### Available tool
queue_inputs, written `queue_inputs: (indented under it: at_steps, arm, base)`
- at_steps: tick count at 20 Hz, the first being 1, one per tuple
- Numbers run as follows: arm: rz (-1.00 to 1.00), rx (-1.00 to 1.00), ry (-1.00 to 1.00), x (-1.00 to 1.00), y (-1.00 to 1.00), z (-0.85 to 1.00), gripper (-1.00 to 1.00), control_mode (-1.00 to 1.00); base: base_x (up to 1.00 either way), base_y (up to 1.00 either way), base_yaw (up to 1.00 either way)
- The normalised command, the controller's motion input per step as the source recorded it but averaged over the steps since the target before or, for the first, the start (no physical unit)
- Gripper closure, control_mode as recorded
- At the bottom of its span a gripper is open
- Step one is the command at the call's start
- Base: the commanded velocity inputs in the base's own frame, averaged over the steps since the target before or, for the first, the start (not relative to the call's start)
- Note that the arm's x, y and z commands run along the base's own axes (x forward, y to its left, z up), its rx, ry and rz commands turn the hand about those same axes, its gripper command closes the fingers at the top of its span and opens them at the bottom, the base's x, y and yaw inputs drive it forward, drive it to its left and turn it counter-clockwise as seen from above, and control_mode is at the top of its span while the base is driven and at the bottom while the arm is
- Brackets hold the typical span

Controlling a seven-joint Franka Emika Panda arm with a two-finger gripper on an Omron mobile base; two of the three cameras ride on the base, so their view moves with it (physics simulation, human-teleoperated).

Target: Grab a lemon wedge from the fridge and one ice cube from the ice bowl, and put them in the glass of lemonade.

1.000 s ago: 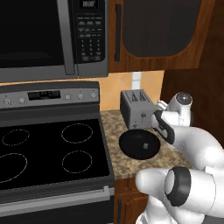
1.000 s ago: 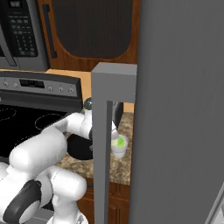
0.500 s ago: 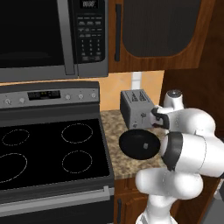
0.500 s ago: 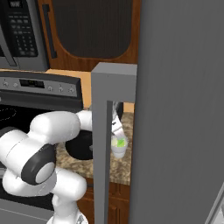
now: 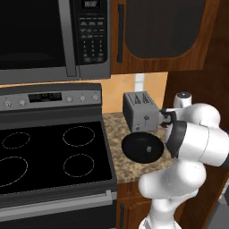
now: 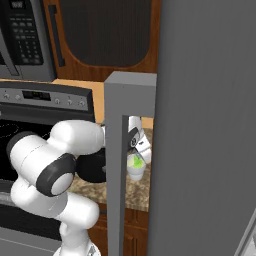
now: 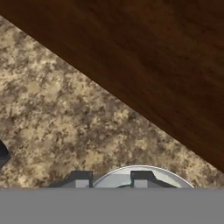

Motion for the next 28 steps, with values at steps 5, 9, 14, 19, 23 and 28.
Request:
queue_inputs:
  at_steps: [5,9,14,19,23,28]
  arm:
    - [0.00,0.00,0.06,-0.13,-0.03,-0.32,1.00,-1.00]
    - [0.00,0.00,0.00,-0.28,0.00,-0.01,-1.00,-1.00]
    - [0.00,0.01,-0.04,-0.66,0.00,0.14,-1.00,-1.00]
    - [0.00,0.01,-0.01,-0.41,0.02,0.33,-1.00,-1.00]
    - [-0.01,0.00,-0.06,-0.01,0.26,0.56,-1.00,-1.00]
    - [0.00,-0.07,-0.53,-0.73,0.56,1.00,-1.00,-1.00]
  base:
    - [0.00,0.00,0.00]
    - [0.00,0.00,0.00]
    - [0.00,0.00,0.00]
    - [0.00,0.00,0.00]
    - [0.00,0.00,0.00]
    - [0.00,0.00,0.00]
